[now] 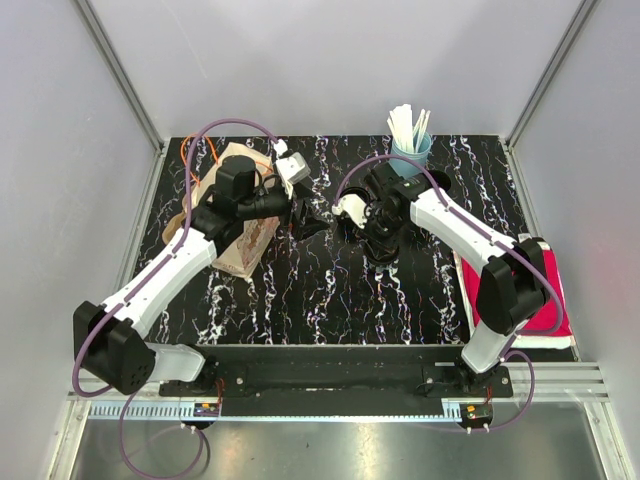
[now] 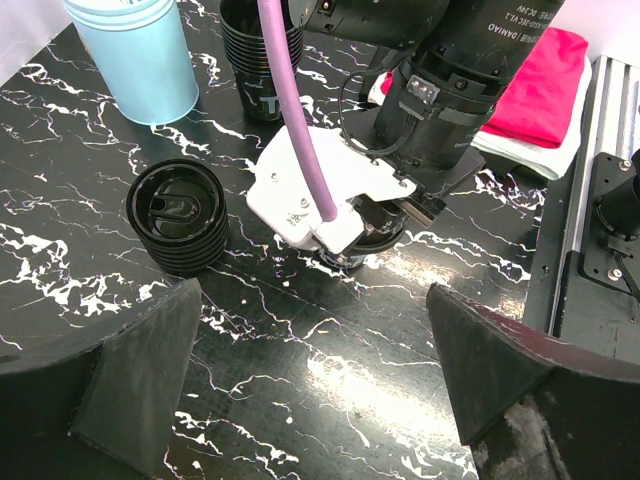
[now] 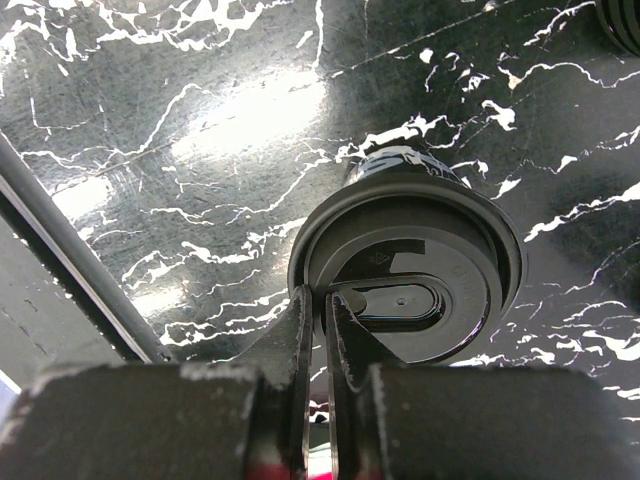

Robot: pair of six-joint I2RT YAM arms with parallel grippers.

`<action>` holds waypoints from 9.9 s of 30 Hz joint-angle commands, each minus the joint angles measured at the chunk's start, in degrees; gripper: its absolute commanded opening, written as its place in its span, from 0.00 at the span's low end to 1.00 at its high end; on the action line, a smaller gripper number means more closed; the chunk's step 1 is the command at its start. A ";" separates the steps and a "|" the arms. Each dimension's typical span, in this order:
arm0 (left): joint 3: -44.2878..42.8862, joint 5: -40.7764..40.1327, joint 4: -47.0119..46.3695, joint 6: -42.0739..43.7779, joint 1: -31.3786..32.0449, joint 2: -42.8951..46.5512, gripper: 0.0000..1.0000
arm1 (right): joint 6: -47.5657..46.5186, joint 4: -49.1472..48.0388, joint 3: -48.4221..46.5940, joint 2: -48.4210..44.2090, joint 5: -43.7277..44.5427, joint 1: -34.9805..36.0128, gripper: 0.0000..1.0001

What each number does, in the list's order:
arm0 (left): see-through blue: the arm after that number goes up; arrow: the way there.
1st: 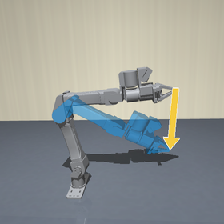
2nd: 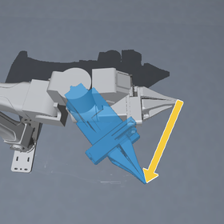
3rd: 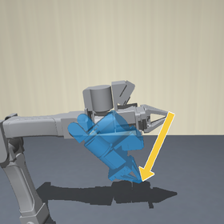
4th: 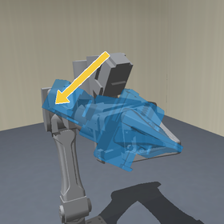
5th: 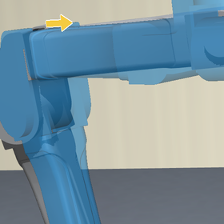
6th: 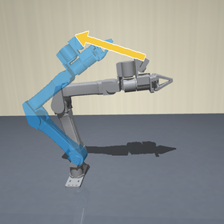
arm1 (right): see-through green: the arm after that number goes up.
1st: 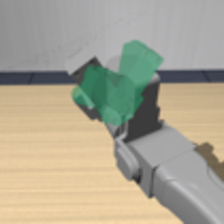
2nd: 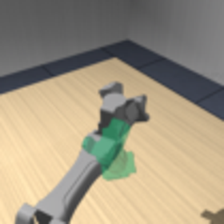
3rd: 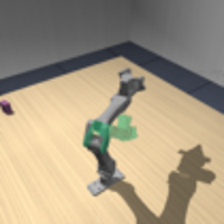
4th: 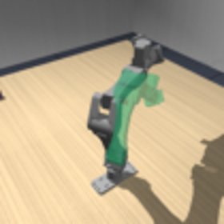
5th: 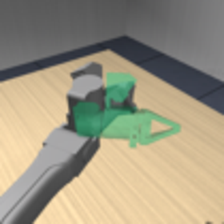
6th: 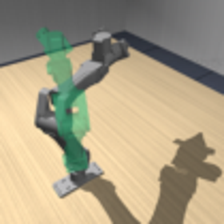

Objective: Pack the takeout coffee

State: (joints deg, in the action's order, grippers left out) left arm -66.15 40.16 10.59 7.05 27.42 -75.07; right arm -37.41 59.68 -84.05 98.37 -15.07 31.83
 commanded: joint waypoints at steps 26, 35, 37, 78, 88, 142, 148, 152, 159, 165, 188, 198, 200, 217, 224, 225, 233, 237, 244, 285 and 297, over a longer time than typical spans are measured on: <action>0.85 1.50 -3.82 0.33 -0.44 1.33 0.99 | -0.56 0.17 -2.17 -0.37 2.94 1.12 0.09; 1.02 1.76 -4.00 0.33 -0.44 1.24 0.99 | -0.56 -0.26 -2.17 -0.54 2.41 1.56 0.08; 1.11 1.76 -4.08 0.33 -0.44 1.24 0.99 | -0.56 -0.70 -2.08 -0.63 2.50 1.56 0.08; 0.15 3.26 -4.53 -1.60 3.33 -4.91 0.99 | 1.71 -7.46 5.65 -26.55 6.90 -2.47 0.97; -9.42 -4.39 2.06 -4.58 10.02 -16.41 0.99 | 7.61 -17.47 14.26 -34.37 5.84 -11.61 0.99; -30.09 11.34 6.55 -14.08 7.47 -47.98 0.96 | 19.12 -27.86 25.96 -29.73 -13.93 -23.13 0.88; -30.26 13.10 4.88 -16.19 6.86 -47.54 0.96 | 19.57 -27.86 25.60 -28.58 -15.16 -23.22 0.86; -31.58 13.19 4.88 -16.98 6.77 -47.98 0.96 | 19.65 -27.86 25.78 -28.76 -15.43 -23.22 0.86; -31.76 12.92 4.79 -17.33 6.86 -49.56 0.94 | 20.00 -28.13 25.43 -28.15 -15.34 -23.22 0.84; -31.23 13.19 4.79 -17.16 7.12 -49.65 0.93 | 20.27 -28.13 24.02 -26.21 -15.78 -23.22 0.83; -29.91 11.43 5.49 -15.93 8.00 -51.14 0.77 | 23.52 -26.81 18.92 -8.81 -35.90 -30.52 0.53; -29.83 9.06 6.90 -14.35 8.97 -50.97 0.74 | 25.63 -27.69 19.71 -4.24 -40.38 -31.48 0.45; -29.91 8.71 6.99 -14.26 9.14 -50.88 0.73 | 25.98 -27.69 19.80 -3.62 -40.91 -33.05 0.43; -29.83 7.83 7.87 -13.20 9.76 -51.14 0.72 | 28.09 -28.48 19.19 1.30 -42.76 -33.77 0.32; -30.09 6.25 9.10 -11.97 10.29 -51.23 0.68 | 28.53 -28.48 19.19 2.97 -40.92 -33.77 0.25; -30.09 6.07 9.18 -11.80 10.37 -51.23 0.68 | 28.53 -28.57 19.45 3.32 -40.31 -33.77 0.24; -30.09 3.96 10.06 -10.39 10.81 -51.23 0.57 | 29.76 -30.24 20.50 3.68 -35.92 -33.77 0.19; -29.83 3.87 10.50 -10.04 10.81 -51.32 0.54 | 29.85 -30.50 20.16 2.01 -36.43 -33.77 0.23; -29.56 3.87 10.42 -9.77 10.73 -51.41 0.53 | 31.43 -30.41 17.43 -1.69 -39.86 -33.77 0.32; -30.79 4.05 11.12 -10.21 11.08 -52.20 0.52 | 31.88 -32.44 15.85 5.08 -40.40 -28.23 0.38; -31.06 2.47 11.82 -10.04 11.08 -52.28 0.51 | 27.48 -29.18 16.11 5.78 -35.91 -27.79 0.36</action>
State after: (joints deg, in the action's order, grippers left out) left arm -97.17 50.24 18.59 -6.07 38.13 -124.99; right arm -6.42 26.92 -67.64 103.33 -55.11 2.90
